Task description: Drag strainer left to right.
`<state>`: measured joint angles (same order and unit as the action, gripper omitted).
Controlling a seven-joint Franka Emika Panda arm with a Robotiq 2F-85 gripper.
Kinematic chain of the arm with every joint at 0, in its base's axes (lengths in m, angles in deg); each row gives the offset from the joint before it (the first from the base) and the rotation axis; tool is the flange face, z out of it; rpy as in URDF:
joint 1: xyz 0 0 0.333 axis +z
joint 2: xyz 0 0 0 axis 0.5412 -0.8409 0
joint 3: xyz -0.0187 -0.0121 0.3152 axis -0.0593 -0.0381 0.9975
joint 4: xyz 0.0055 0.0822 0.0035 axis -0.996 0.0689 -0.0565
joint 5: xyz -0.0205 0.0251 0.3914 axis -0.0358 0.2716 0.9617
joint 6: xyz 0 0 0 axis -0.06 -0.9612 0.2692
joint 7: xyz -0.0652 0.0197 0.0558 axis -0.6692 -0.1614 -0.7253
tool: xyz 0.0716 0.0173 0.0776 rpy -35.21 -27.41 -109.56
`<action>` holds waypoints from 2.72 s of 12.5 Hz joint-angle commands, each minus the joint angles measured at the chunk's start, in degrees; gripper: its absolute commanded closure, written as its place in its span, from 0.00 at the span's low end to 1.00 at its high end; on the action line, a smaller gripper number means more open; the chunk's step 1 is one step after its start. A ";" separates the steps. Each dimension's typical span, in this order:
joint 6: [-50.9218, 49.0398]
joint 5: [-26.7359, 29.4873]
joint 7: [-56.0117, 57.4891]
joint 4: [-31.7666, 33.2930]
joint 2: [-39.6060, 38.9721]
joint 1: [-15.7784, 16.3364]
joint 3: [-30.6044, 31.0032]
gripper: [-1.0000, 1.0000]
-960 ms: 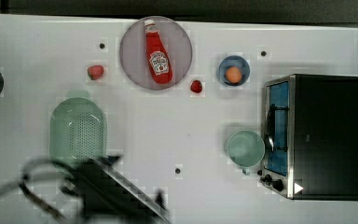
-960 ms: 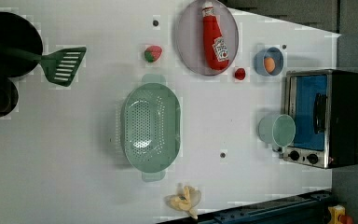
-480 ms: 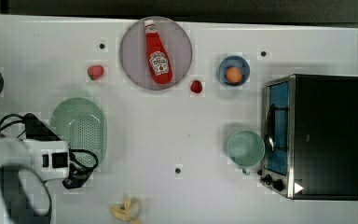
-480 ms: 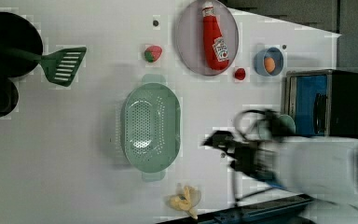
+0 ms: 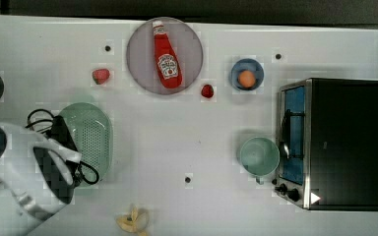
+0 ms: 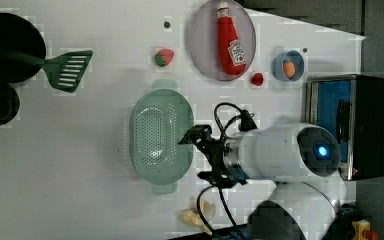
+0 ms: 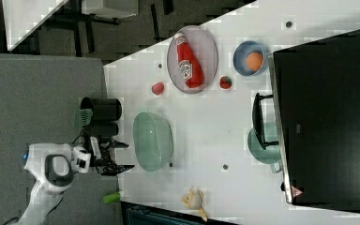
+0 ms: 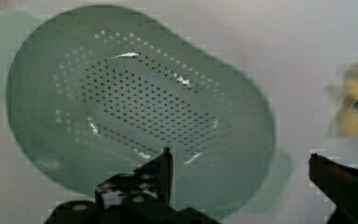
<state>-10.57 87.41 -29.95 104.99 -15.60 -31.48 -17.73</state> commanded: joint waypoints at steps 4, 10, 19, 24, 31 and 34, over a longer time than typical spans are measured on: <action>15.56 -5.48 -17.51 -0.86 -13.84 -0.19 -1.83 0.00; 22.38 -8.20 -17.76 -0.90 -20.74 2.49 -8.08 0.00; 22.58 -8.19 -17.57 4.15 -17.05 0.26 -11.95 0.00; 23.80 -8.22 -16.55 6.92 -15.44 -1.96 -14.59 0.00; 24.35 -8.21 -6.34 9.07 -14.09 -6.91 -17.97 0.00; 24.34 -8.21 -6.08 10.17 -13.31 -8.25 -19.57 0.00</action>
<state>13.69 78.55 -38.46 114.95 -29.33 -39.10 -36.78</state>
